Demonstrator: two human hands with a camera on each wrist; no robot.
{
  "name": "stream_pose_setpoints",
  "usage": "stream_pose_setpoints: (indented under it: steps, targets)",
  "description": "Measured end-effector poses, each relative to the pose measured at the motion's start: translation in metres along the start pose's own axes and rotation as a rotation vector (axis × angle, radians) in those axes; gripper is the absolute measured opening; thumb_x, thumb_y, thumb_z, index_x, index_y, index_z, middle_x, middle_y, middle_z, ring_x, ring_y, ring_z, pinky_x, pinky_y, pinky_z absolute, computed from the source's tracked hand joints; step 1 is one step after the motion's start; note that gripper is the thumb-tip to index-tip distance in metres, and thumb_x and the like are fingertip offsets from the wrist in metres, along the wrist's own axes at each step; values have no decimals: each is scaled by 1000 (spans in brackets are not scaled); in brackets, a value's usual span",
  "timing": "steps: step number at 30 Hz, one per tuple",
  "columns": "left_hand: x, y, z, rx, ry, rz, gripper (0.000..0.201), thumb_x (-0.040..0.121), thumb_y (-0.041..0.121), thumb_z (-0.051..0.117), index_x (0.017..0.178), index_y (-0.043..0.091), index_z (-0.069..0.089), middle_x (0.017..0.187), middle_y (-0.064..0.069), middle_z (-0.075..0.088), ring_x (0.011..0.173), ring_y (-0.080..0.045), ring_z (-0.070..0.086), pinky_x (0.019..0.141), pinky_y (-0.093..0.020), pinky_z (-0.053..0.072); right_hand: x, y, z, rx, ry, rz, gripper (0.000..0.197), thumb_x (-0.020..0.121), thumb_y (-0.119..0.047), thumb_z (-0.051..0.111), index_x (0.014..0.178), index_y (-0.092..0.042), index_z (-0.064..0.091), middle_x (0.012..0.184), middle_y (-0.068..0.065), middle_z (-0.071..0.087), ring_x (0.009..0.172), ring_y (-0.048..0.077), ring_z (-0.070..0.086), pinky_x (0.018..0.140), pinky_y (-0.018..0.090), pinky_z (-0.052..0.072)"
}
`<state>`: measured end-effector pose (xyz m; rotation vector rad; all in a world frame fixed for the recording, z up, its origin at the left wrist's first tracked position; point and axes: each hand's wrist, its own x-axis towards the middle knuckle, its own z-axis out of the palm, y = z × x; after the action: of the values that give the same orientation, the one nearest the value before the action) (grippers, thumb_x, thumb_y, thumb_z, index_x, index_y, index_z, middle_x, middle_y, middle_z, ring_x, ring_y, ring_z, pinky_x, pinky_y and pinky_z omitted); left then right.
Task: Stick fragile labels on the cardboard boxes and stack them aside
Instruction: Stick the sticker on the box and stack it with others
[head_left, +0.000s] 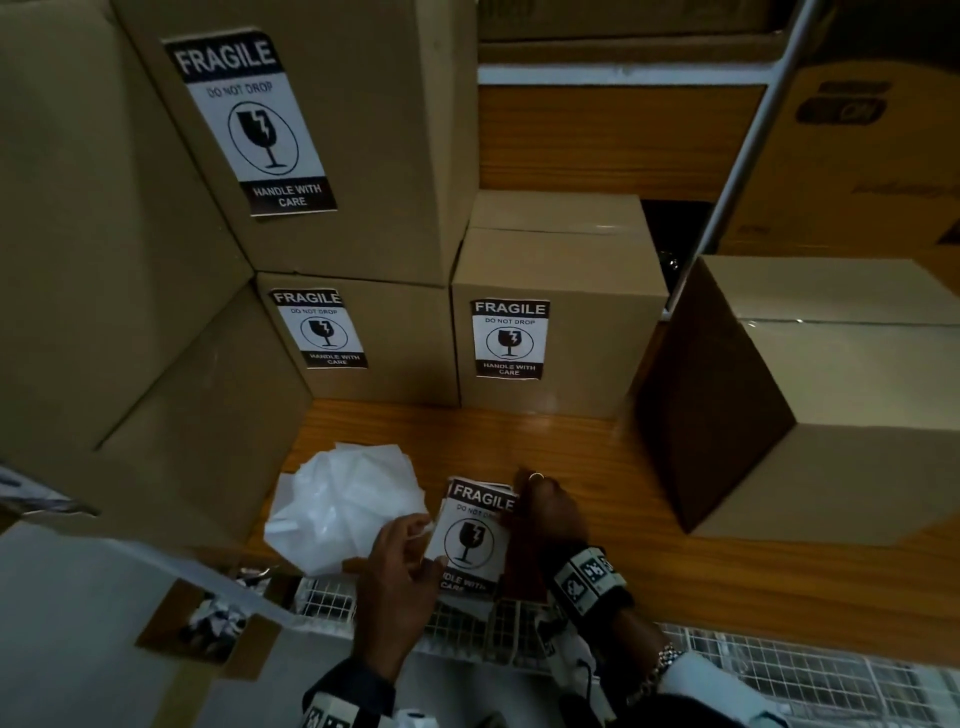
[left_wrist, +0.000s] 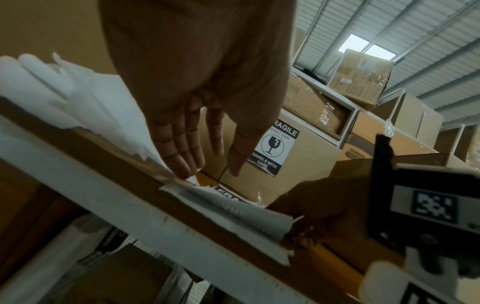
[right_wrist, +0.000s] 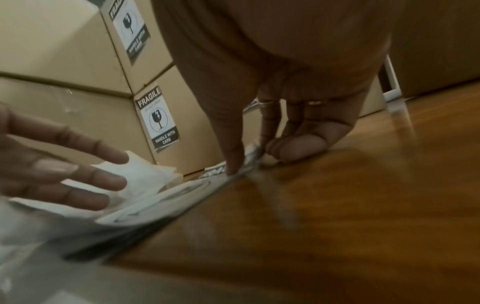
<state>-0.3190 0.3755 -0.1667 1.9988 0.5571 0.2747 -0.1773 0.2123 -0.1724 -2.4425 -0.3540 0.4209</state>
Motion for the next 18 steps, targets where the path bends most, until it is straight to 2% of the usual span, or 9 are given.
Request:
stream_pose_setpoints:
  steps: [2,5,7,9,12,14,16,18]
  targets:
    - [0,-1,1,-4,-27,-34,49,84,7,80,122,29,61,123,10,61,105,-10,64,89,-29,58,0,-2,-2,25,-5,23,22,90,-30,72,103,-27,55,103,-6,63,91,14,65,79,35,61]
    - [3,-2,1,8,-44,-53,47,87,10,77,126,29,59,125,8,61,103,-7,63,88,-33,60,-8,-6,-12,200,1,69,19,92,-14,70,91,-28,56,95,-7,64,87,10,64,77,30,59]
    - [4,-1,2,0,-61,-61,46,88,11,76,127,30,58,125,7,61,103,-5,63,85,-29,59,-16,-3,-16,315,45,74,24,89,-4,69,85,-24,59,95,-4,68,90,15,67,76,29,59]
    - [5,1,4,-2,-73,-57,45,89,10,75,127,28,59,126,6,61,103,-5,63,82,-25,59,-20,3,-21,411,90,54,19,86,0,73,83,-16,63,94,-1,72,90,19,70,70,22,57]
    - [8,10,5,15,-56,-16,43,88,11,75,124,29,60,125,9,60,99,1,62,74,-15,55,-23,12,-30,459,87,61,10,86,-9,77,85,-11,67,81,-5,68,75,8,63,69,21,50]
    - [11,19,4,-1,-42,15,42,87,11,76,121,31,61,121,12,62,95,5,62,69,-11,52,-29,17,-37,595,122,-2,7,89,5,68,87,3,62,73,-6,66,68,5,62,66,20,50]
    - [15,26,4,6,-49,33,43,86,15,79,121,33,62,117,16,64,93,3,64,70,-12,51,-38,18,-49,699,154,-60,8,89,15,63,89,12,56,73,2,66,66,9,63,62,22,52]
    - [19,34,4,2,-90,27,44,84,23,82,121,36,61,112,19,66,92,0,67,71,-15,53,-42,20,-59,862,179,-68,16,85,13,70,94,16,56,77,16,64,66,15,63,59,22,54]
